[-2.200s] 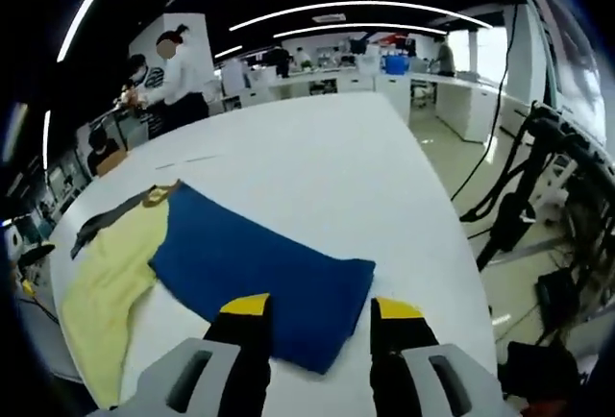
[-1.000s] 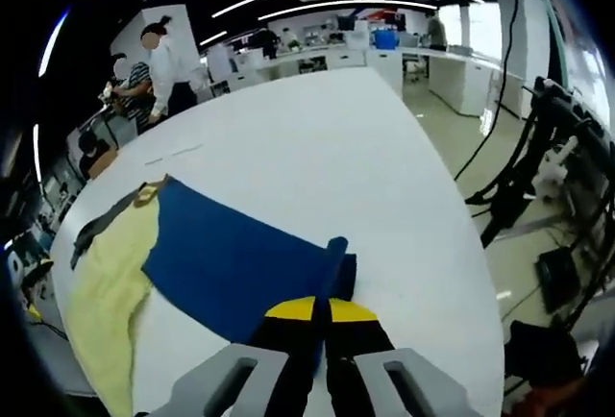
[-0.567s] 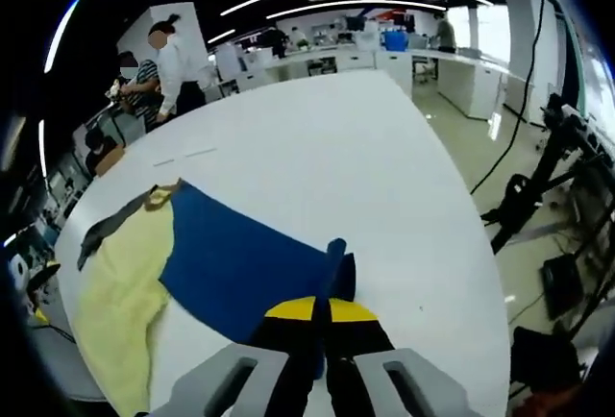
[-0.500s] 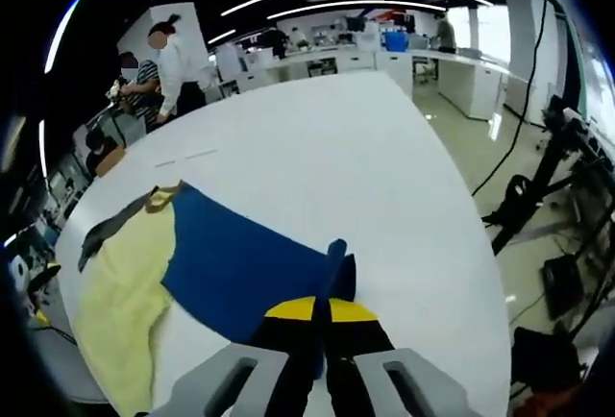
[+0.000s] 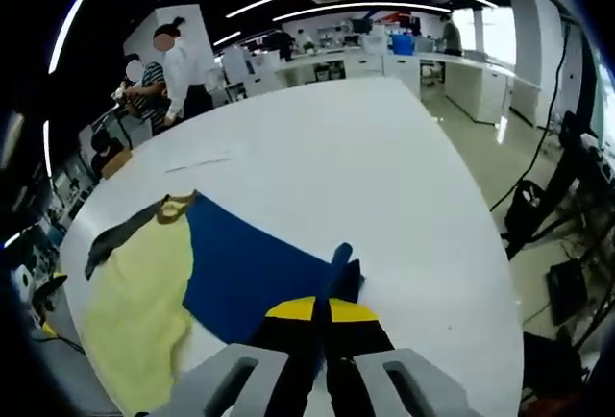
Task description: Fold the garment on the visible template until the final outline fits inside the template.
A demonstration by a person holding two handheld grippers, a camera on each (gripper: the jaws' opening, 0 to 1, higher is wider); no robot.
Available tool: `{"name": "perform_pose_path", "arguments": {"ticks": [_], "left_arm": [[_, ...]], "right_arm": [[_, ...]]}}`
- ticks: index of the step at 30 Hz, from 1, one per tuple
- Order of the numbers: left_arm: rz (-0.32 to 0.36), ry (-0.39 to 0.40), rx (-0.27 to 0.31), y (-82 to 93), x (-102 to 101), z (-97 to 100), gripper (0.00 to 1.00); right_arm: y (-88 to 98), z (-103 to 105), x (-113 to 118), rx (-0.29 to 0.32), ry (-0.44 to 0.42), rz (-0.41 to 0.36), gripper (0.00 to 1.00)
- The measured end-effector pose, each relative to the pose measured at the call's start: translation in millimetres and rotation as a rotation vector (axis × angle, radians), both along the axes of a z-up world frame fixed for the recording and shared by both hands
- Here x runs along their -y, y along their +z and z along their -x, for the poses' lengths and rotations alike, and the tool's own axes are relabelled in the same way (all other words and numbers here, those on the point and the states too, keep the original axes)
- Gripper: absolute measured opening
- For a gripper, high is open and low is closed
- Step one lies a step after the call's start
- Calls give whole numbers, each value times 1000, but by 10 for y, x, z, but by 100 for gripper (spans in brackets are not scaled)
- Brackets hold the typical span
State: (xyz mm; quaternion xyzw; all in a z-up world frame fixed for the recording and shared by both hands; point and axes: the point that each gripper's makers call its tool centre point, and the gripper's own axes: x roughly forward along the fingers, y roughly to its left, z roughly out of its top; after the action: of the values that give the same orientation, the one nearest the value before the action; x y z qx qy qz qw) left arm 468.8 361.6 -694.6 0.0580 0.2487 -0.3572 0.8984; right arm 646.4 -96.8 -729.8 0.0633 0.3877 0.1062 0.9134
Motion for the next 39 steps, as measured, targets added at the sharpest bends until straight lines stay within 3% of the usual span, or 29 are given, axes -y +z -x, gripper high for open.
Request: {"name": "perform_pose_path", "arguments": {"ticks": [19,39], "left_arm": [[4,12,4,14,-61,34,99],[4,20,14,-2,-92,52,99]], "right_arm": [[162,-219,-587,12,70,-23,0],[263,-388,-999,4,124,-25,0]]}}
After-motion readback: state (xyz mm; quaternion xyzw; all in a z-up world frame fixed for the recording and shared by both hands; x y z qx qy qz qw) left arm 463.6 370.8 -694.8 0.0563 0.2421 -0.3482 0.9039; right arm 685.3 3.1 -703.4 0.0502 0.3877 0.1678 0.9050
